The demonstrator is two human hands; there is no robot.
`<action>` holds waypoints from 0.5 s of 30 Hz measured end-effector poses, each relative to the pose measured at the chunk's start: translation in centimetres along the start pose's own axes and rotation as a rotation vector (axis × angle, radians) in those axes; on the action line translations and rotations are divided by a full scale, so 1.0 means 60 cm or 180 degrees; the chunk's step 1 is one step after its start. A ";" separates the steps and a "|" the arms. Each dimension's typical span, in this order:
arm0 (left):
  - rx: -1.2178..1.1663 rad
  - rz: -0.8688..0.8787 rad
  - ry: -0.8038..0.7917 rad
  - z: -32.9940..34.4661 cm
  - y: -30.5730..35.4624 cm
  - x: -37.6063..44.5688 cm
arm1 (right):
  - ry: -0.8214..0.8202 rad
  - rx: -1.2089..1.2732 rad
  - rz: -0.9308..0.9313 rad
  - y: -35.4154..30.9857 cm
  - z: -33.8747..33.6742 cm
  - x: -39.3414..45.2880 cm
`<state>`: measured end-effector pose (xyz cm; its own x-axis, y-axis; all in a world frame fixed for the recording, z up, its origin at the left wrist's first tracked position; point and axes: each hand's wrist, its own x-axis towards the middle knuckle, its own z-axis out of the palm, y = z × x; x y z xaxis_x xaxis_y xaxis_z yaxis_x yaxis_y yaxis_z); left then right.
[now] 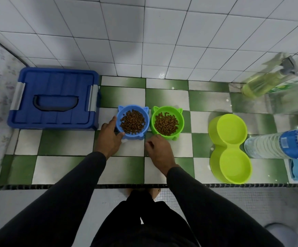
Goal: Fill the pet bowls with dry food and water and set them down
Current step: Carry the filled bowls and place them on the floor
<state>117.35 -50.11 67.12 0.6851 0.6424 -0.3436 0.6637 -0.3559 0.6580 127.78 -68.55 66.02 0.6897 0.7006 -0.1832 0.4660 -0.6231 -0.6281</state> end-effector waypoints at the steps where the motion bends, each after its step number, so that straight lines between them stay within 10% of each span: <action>1: -0.0087 0.0009 -0.0015 -0.001 0.001 -0.001 | 0.0112 0.0100 0.0045 0.001 -0.007 -0.003; 15: -0.0095 -0.0272 0.0297 0.006 0.030 0.006 | 0.0838 0.0143 0.0698 0.058 -0.097 0.065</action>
<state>118.90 -50.76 67.96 0.5945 0.7304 -0.3363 0.7083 -0.2777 0.6490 135.35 -70.01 67.52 0.8929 0.4341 -0.1198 0.2700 -0.7289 -0.6291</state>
